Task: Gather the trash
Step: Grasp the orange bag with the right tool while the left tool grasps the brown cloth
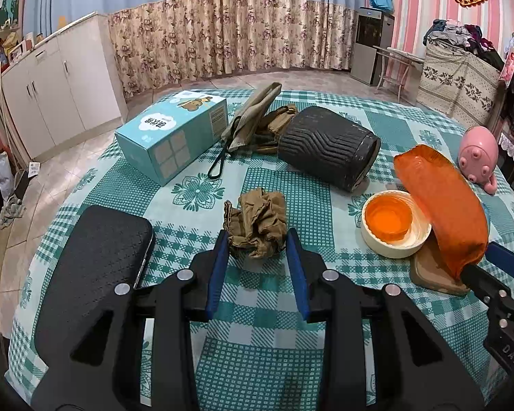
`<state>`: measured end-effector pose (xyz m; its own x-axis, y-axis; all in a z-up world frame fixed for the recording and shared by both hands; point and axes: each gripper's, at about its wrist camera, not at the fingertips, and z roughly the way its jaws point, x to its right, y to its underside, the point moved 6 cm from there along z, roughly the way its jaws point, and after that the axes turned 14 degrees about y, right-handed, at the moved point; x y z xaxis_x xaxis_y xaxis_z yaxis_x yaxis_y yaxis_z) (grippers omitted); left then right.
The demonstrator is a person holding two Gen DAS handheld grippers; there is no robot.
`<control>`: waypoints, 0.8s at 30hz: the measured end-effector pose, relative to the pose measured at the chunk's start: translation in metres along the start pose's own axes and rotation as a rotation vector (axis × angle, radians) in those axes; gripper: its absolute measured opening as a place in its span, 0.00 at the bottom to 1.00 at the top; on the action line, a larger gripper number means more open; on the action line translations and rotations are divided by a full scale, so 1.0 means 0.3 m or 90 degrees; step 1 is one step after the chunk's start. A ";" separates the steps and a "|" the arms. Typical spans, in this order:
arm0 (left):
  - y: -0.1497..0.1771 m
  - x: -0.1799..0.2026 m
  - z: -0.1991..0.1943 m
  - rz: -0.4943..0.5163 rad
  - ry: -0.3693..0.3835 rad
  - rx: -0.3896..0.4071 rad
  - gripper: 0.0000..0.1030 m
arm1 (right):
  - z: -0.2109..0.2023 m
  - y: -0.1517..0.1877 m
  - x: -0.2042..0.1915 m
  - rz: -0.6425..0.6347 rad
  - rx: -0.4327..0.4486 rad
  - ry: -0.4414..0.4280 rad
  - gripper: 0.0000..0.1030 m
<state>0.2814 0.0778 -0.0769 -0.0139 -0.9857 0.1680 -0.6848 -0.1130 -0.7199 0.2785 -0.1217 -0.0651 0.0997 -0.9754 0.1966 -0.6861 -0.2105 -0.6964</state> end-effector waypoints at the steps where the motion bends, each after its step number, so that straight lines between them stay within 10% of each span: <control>1: -0.001 0.001 0.000 0.002 -0.001 0.002 0.32 | 0.001 -0.004 -0.008 -0.001 -0.001 -0.004 0.44; 12: 0.006 0.011 -0.004 0.005 0.003 0.004 0.32 | -0.009 -0.060 -0.025 -0.010 0.018 -0.013 0.16; 24: 0.010 0.060 -0.036 0.029 0.005 0.020 0.32 | -0.206 0.020 0.234 0.053 0.055 -0.013 0.15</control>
<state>0.2710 0.0611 -0.0687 -0.0508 -0.9889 0.1393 -0.6601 -0.0715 -0.7477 0.2369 -0.1874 -0.0128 0.0602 -0.9908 0.1211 -0.6281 -0.1319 -0.7669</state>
